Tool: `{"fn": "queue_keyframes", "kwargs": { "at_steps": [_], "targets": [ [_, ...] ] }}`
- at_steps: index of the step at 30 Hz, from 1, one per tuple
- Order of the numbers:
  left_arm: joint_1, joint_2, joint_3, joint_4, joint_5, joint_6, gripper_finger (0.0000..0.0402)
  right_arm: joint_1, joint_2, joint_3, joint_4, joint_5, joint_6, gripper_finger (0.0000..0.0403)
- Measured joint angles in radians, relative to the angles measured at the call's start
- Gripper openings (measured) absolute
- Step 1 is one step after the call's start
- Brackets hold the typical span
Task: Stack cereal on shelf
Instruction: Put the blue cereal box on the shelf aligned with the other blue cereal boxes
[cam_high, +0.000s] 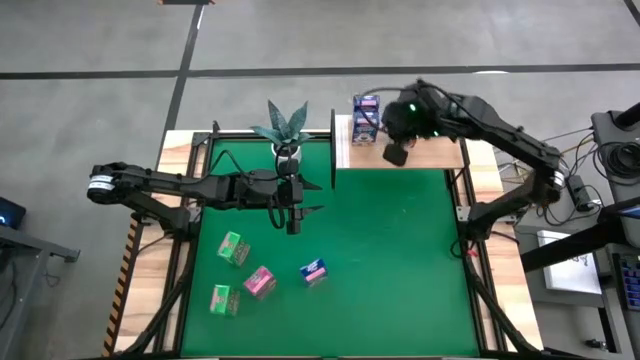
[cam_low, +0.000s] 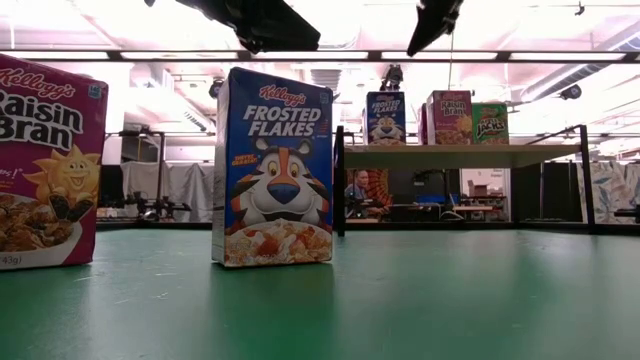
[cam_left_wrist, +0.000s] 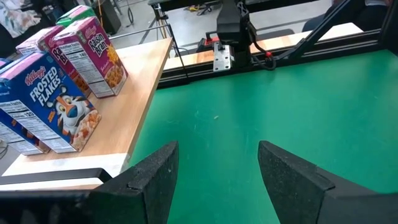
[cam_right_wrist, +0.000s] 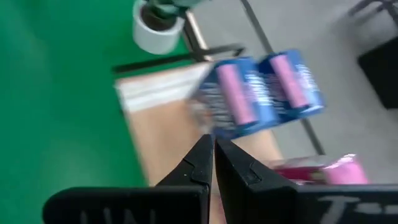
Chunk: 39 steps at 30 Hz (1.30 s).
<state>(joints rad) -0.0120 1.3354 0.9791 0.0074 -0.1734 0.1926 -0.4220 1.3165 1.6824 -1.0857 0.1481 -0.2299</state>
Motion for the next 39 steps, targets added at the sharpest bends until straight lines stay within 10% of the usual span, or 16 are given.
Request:
{"fn": "queue_keyframes", "kwargs": {
  "at_steps": [18,39],
  "targets": [
    [-0.008,0.001,-0.016,-0.009,0.001,-0.169,0.0204,0.447,-0.306,-0.8,0.809,0.009,0.189,0.0009],
    [-0.116,0.001,-0.058,0.067,0.001,-0.351,0.0204,0.503,-0.291,-1.264,1.459,0.0,0.283,0.0009]
  ]
}}
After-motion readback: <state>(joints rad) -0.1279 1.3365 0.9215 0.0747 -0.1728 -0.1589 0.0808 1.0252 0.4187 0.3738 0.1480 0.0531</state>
